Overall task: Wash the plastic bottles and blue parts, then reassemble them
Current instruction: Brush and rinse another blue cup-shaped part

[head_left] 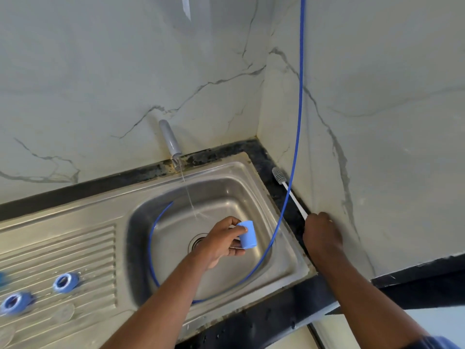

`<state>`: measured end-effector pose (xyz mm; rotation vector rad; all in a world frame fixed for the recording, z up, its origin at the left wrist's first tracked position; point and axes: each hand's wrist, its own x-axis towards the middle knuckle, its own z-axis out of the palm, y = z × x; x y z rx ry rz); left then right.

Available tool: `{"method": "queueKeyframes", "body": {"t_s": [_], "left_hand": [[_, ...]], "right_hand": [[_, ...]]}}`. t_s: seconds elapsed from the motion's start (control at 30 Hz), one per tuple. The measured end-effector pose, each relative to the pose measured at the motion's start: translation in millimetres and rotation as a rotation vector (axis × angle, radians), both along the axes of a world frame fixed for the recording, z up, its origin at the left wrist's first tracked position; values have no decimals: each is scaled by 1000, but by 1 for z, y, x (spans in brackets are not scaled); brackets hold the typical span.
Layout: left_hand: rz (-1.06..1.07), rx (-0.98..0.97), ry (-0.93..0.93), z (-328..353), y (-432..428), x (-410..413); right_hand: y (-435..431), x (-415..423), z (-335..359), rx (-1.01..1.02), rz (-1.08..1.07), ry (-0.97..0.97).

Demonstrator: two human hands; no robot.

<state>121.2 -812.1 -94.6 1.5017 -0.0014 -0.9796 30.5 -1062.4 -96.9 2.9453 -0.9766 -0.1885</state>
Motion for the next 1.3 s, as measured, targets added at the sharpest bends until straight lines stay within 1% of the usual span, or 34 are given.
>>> {"method": "queueKeyframes", "body": {"t_s": [0.17, 0.23, 0.37, 0.53, 0.67, 0.73, 0.8, 0.87, 1.03, 1.1, 1.17, 1.23, 1.3], "left_hand": [[41, -66, 25, 0, 0, -3], [87, -91, 31, 0, -2, -4], [145, -126, 46, -1, -12, -3], [126, -171, 98, 4, -34, -10], [135, -185, 147, 3, -46, -10], [185, -198, 208, 7, -45, -8], [231, -235, 264, 10, -40, -4], [253, -288, 290, 15, -31, 1], [353, -497, 372, 42, 12, 19], [380, -546, 362, 51, 34, 28], [461, -554, 348, 56, 54, 34], [594, -585, 393, 57, 71, 38], [683, -647, 444, 57, 84, 40]], "right_hand": [[10, -5, 17, 157, -68, -124], [18, -17, 27, 190, -94, -168], [36, -47, 47, 341, -178, -216], [65, -92, 71, 425, -287, -270], [88, -131, 69, 437, -296, -340], [100, -145, 63, 452, -250, -382], [113, -151, 58, 482, -155, -408], [126, -150, 53, 501, -52, -389], [154, -124, 45, 550, 136, -351], [164, -108, 46, 582, 167, -362], [174, -93, 49, 598, 199, -420], [183, -80, 52, 586, 235, -471], [190, -69, 53, 574, 282, -484]]}}
